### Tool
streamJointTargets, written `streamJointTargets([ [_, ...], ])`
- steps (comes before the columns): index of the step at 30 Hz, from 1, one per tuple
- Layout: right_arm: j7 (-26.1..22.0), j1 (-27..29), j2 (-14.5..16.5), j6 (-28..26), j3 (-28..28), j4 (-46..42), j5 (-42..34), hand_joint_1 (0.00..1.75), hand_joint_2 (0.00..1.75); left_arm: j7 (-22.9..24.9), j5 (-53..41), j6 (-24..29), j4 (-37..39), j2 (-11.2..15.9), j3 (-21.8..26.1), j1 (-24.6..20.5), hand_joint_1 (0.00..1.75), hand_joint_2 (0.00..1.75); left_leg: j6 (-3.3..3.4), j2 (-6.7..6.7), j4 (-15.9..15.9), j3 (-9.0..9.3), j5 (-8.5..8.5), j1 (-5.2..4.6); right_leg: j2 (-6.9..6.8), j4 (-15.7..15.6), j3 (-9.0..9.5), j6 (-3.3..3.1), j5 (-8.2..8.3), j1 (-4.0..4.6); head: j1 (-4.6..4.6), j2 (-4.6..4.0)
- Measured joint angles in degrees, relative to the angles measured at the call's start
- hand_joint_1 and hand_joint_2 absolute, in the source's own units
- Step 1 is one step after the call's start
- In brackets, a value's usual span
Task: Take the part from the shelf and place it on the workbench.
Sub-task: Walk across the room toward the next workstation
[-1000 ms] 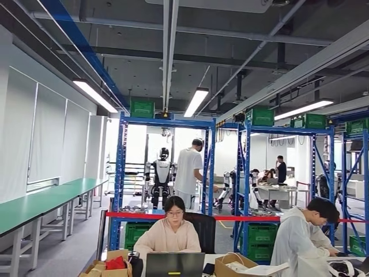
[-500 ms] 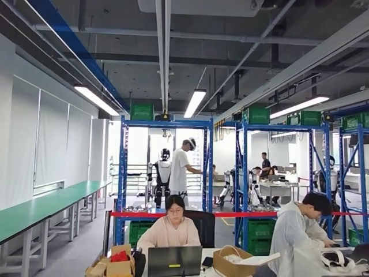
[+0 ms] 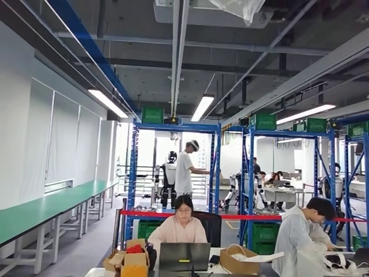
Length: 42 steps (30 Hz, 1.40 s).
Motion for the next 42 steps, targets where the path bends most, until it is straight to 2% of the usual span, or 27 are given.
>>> streamJointTargets([
  [1,1.73,0.02,0.01,0.1,-0.2,0.44,0.11,0.0,0.0,-0.01,0.0,-0.01,0.01,0.02,-0.16,-0.04,0.0,0.0,0.05,0.01,0.04,-0.9,0.72,-0.09,0.0,3.39,-0.32,0.23,-1.94,-0.2,0.0,-0.02],
  [2,2.88,0.04,0.03,0.2,-0.36,0.8,0.23,0.0,0.0,-0.02,0.01,-0.02,0.01,0.03,-0.28,-0.06,0.0,0.0,0.03,0.04,0.08,-1.84,1.46,-0.17,0.01,5.93,-0.19,0.39,-2.35,-0.35,0.01,-0.02],
  [3,3.68,0.05,0.04,0.31,-0.48,1.07,0.36,0.0,0.0,-0.03,0.01,-0.02,0.01,0.03,-0.36,-0.08,0.0,0.0,-0.04,0.07,0.12,-2.82,2.18,-0.23,0.02,6.92,0.57,0.48,-1.42,-0.45,0.0,-0.03],
  [4,4.36,0.06,0.07,0.43,-0.57,1.29,0.48,0.0,0.0,-0.03,0.02,-0.02,0.01,0.03,-0.4,-0.09,0.0,0.0,-0.14,0.09,0.14,-3.78,2.91,-0.29,0.04,5.96,2.27,0.46,0.3,-0.51,-0.01,-0.03],
  [6,5.09,0.03,0.09,0.57,-0.73,1.51,0.64,0.0,0.0,-0.04,0.02,-0.02,0.01,0.03,-0.43,-0.11,0.0,0.0,-0.4,0.05,0.16,-5.31,4.27,-0.41,0.31,-1.55,8.52,-0.02,2.72,-0.48,0.0,-0.03],
  [8,5.29,-0.09,0.11,0.62,-0.84,1.63,0.69,0.0,0.0,-0.08,0.02,-0.03,0.01,0.03,-0.46,-0.12,0.0,0.0,-0.82,0.0,0.27,-6.12,5.39,-0.55,0.61,-10.87,15.03,-0.76,2.38,-0.21,0.02,-0.03],
  [9,5.36,-0.12,0.11,0.66,-0.87,1.72,0.72,0.0,0.0,-0.11,0.02,-0.03,0.01,0.03,-0.47,-0.14,0.0,0.0,-1.13,0.0,0.31,-6.4,5.92,-0.54,0.68,-13.52,16.7,-1.07,1.97,-0.02,0.03,-0.02],
  [10,5.49,-0.12,0.13,0.75,-0.89,1.85,0.79,0.0,0.0,-0.13,0.02,-0.03,0.01,0.03,-0.48,-0.14,0.0,0.0,-1.48,-0.01,0.34,-6.66,6.52,-0.48,0.64,-14.79,17.1,-1.35,2.04,0.15,0.03,-0.01],
  [12,6.04,-0.13,0.27,0.95,-0.91,2.2,0.99,0.0,0.0,-0.15,0.02,-0.02,0.01,0.05,-0.48,-0.05,0.0,0.0,-2.04,-0.12,0.97,-7.39,5.8,-0.18,0.28,-14.93,16.16,-2.17,3.04,0.19,0.03,0.01],
  [14,6.68,-0.09,0.41,1.05,-0.92,2.41,1.23,0.0,0.0,-0.24,0.02,-0.05,0.01,0.0,-0.48,0.14,0.0,0.0,-2.32,-0.23,4.88,-8.6,0.75,-0.03,-0.15,-14.81,14.59,-3.0,4.41,0.19,0.01,-0.02],
  [16,7.04,0.02,0.52,1.08,-0.93,2.47,1.5,0.0,0.0,-0.44,0.02,-0.09,0.01,-0.08,-0.47,0.2,0.0,0.0,-2.54,-0.23,12.31,-10.05,-4.83,-0.04,-0.37,-14.07,12.35,-3.4,5.6,0.46,0.01,-0.04],
  [17,7.13,0.04,0.6,1.1,-0.93,2.5,1.64,0.0,0.0,-0.55,0.02,-0.09,0.01,-0.09,-0.46,0.19,0.0,0.0,-2.63,-0.23,15.63,-10.35,-5.76,-0.06,-0.45,-13.55,11.05,-3.47,6.18,0.57,0.01,-0.04],
  [18,7.18,0.02,0.67,1.13,-0.93,2.51,1.78,0.0,0.0,-0.63,0.02,-0.09,0.01,-0.09,-0.46,0.19,0.0,0.0,-2.67,-0.23,17.53,-10.04,-5.18,-0.08,-0.49,-13.0,9.7,-3.47,6.68,0.63,0.01,-0.04],
  [20,7.42,-0.01,0.75,1.21,-0.93,2.52,2.03,0.0,0.0,-0.7,0.02,-0.08,0.01,-0.09,-0.45,0.17,0.0,0.0,-2.67,-0.22,15.65,-6.89,-1.76,-0.06,-0.47,-11.77,7.06,-3.24,7.53,0.63,0.01,-0.04],
  [22,7.73,0.03,0.78,1.43,-0.94,2.52,2.3,0.0,0.0,-0.63,0.02,-0.09,0.01,-0.09,-0.4,0.06,0.0,0.0,-2.52,-0.21,7.76,-0.68,-0.83,-0.02,-0.45,-10.33,5.06,-2.84,8.07,0.72,0.01,-0.03],
  [24,7.9,0.02,0.78,1.71,-0.95,2.54,2.56,0.0,0.0,-0.44,0.02,-0.12,0.01,-0.1,-0.29,-0.05,0.0,0.0,-2.12,-0.2,1.09,3.78,-2.59,-0.11,-0.48,-9.04,3.83,-2.32,8.62,0.89,0.01,-0.03],
  [25,8.01,0.01,0.78,1.85,-0.95,2.55,2.68,0.0,0.0,-0.28,0.02,-0.14,0.01,-0.13,-0.25,-0.02,0.0,0.0,-1.8,-0.2,-0.37,4.43,-3.07,-0.18,-0.48,-8.68,3.46,-2.06,8.96,0.92,0.01,-0.03],
  [27,8.39,0.01,0.69,2.11,-0.97,2.57,2.91,0.0,0.0,0.39,0.02,-0.17,0.01,-0.26,-0.04,0.18,0.0,0.0,-0.96,-0.02,-0.46,3.95,-2.72,-0.11,-0.29,-8.1,2.91,-1.38,8.85,0.77,0.01,-0.03],
  [29,8.89,0.22,0.59,2.43,-1.09,2.59,3.1,0.0,0.0,1.16,0.02,-0.12,0.01,-0.36,0.51,0.3,0.0,0.0,-0.18,0.21,-0.52,3.33,-1.88,0.05,-0.04,-4.42,1.51,-0.59,5.86,0.41,0.01,-0.04],
  [31,9.29,0.47,0.54,2.78,-1.45,2.61,3.14,0.0,0.0,1.65,0.02,-0.07,0.01,-0.36,1.1,0.39,0.0,0.0,0.03,0.26,-0.45,2.52,-1.22,-0.04,0.04,3.12,-1.04,0.05,1.49,0.03,0.01,-0.04],
  [32,9.39,0.56,0.5,2.92,-1.7,2.61,3.11,0.0,0.0,1.77,0.02,-0.06,0.01,-0.36,1.28,0.48,0.0,0.44,-0.01,0.27,-0.4,2.17,-0.96,-0.07,0.04,6.23,-1.88,0.24,0.17,-0.1,0.0,-0.04],
  [33,9.46,0.65,0.46,3.03,-1.93,2.61,3.05,0.0,0.0,1.83,0.02,-0.06,0.01,-0.36,1.42,0.56,0.0,0.87,-0.08,0.28,-0.37,1.93,-0.76,-0.08,0.04,7.37,-1.75,0.36,-0.03,-0.18,0.0,-0.04],
  [34,9.51,0.75,0.4,3.13,-2.13,2.61,2.98,0.0,0.0,1.83,0.02,-0.06,0.01,-0.37,1.52,0.6,0.0,1.31,-0.14,0.28,-0.36,1.79,-0.63,-0.08,0.04,6.11,-0.46,0.38,0.83,-0.22,0.0,-0.04],
  [35,9.54,0.82,0.31,3.2,-2.31,2.61,2.86,0.0,0.0,1.76,0.02,-0.07,0.01,-0.38,1.64,0.6,0.0,1.75,-0.2,0.27,-0.35,1.78,-0.55,-0.07,0.07,2.65,1.85,0.27,2.51,-0.24,-0.01,-0.04],
  [37,9.64,0.88,0.09,3.28,-2.85,2.61,2.51,0.0,0.0,1.35,0.02,-0.2,0.01,-0.46,2.04,0.5,0.0,1.75,-0.36,0.26,-0.32,1.71,-0.47,-0.14,0.26,-5.74,6.65,-0.3,5.51,-0.12,0.0,-0.04],
  [38,9.83,0.88,-0.04,3.28,-3.22,2.61,2.29,0.0,0.0,1.05,0.02,-0.34,0.01,-0.52,2.27,0.43,0.0,1.75,-0.53,0.26,-0.28,1.56,-0.4,-0.2,0.34,-8.46,8.01,-0.64,6.24,-0.01,0.01,-0.04],
  [42,11.58,0.84,-0.54,3.37,-4.85,2.61,1.69,0.0,0.0,0.64,0.02,-0.84,0.01,-0.75,2.63,0.26,0.0,1.75,-1.58,0.23,-0.08,0.7,-0.49,-0.26,0.34,-10.78,8.38,-1.62,6.5,-0.02,0.01,-0.04],
])
